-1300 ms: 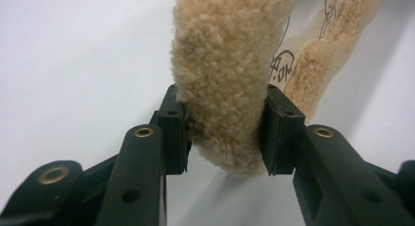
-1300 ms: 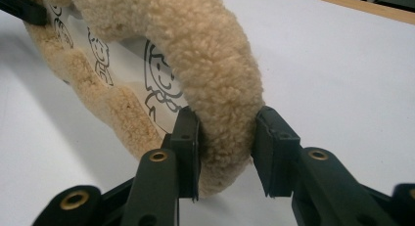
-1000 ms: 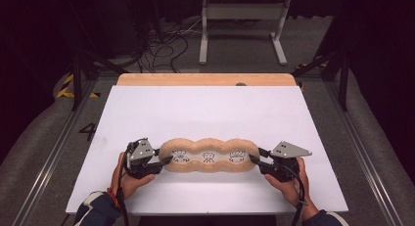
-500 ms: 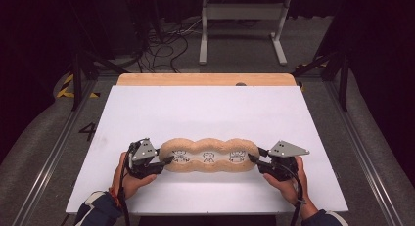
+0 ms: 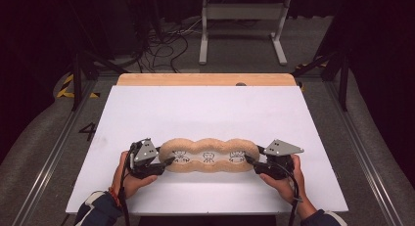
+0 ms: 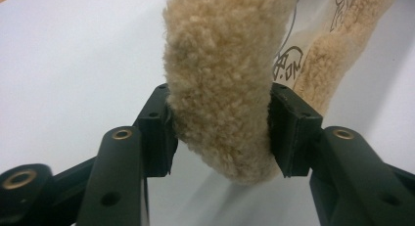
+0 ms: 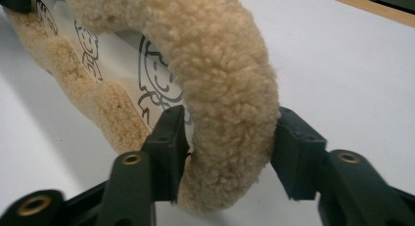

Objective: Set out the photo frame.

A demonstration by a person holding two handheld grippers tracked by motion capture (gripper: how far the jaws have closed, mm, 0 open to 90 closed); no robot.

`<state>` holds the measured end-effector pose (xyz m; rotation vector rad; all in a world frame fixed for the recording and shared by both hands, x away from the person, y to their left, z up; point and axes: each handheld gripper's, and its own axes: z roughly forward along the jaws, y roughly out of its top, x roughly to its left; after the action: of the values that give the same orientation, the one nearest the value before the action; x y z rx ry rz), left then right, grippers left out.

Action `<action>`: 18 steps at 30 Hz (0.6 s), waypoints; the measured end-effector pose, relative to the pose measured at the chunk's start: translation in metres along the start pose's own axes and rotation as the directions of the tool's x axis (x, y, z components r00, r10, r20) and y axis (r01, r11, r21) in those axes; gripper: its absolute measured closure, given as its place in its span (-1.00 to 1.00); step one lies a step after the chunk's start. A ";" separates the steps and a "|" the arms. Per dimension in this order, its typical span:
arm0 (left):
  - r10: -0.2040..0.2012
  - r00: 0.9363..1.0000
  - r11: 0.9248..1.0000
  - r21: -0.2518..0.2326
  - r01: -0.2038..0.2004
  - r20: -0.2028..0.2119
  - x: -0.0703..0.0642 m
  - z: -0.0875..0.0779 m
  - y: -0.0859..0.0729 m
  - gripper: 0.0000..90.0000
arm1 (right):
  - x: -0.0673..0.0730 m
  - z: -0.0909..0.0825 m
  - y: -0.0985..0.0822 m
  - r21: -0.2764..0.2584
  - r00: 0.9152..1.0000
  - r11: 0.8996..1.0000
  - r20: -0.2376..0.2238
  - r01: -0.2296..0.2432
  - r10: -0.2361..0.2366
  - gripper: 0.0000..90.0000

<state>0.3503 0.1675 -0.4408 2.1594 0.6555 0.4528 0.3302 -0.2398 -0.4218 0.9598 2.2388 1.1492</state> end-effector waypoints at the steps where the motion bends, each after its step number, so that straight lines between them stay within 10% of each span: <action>1: 0.001 1.000 1.000 0.001 -0.001 -0.001 0.000 0.000 0.000 -0.03 | -0.001 0.001 0.000 0.005 1.000 1.000 0.002 -0.003 0.003 -0.10; 18: 0.016 0.999 1.000 0.015 -0.017 0.039 -0.001 0.006 -0.005 -0.84 | -0.002 0.008 0.000 0.030 0.999 1.000 -0.040 -0.003 0.004 -0.76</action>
<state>0.3508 0.1658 -0.4480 2.1839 0.6218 0.4155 0.3366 -0.2368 -0.4267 0.9607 2.2926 1.1488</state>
